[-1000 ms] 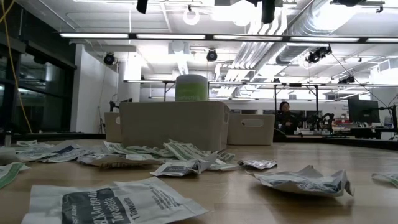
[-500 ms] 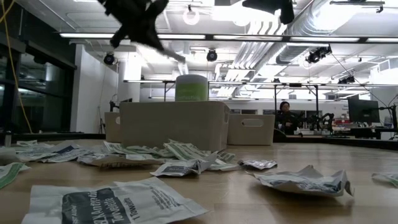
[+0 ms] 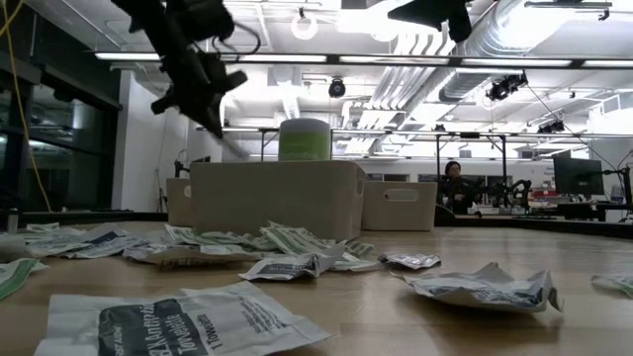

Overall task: Pick & Place First Aid Supplies
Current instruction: Put the bandage pack into the left bin

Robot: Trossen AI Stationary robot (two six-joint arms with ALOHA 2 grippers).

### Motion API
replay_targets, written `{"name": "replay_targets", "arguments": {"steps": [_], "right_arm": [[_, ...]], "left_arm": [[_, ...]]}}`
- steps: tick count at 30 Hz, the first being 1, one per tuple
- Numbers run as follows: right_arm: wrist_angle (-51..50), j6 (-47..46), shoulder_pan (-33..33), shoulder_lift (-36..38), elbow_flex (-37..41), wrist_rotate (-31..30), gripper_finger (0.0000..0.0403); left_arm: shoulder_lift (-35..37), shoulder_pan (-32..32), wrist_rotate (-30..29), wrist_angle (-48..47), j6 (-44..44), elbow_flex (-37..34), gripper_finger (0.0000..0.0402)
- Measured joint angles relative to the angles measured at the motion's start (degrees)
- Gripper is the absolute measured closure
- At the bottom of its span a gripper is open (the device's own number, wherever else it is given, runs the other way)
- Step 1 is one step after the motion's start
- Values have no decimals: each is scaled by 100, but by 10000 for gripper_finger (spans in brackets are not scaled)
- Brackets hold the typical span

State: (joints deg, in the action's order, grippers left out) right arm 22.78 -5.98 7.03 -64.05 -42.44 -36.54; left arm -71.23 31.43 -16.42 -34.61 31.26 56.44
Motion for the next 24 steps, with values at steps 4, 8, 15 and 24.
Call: {"name": "replay_targets", "arguments": {"steps": [4, 8, 15, 24], "right_arm": [[-3, 1, 0, 0, 0, 1, 194], [-66, 3, 0, 0, 0, 1, 194], [-93, -42, 0, 0, 0, -50, 194], [-113, -150, 0, 0, 0, -52, 194]], "left_arm": [[-186, 670, 751, 119, -259, 0, 401], [-561, 1115, 1463, 134, -230, 0, 402], [-1101, 1376, 1752, 141, -103, -3, 398], [-1129, 1357, 1678, 144, -104, -4, 376]]}}
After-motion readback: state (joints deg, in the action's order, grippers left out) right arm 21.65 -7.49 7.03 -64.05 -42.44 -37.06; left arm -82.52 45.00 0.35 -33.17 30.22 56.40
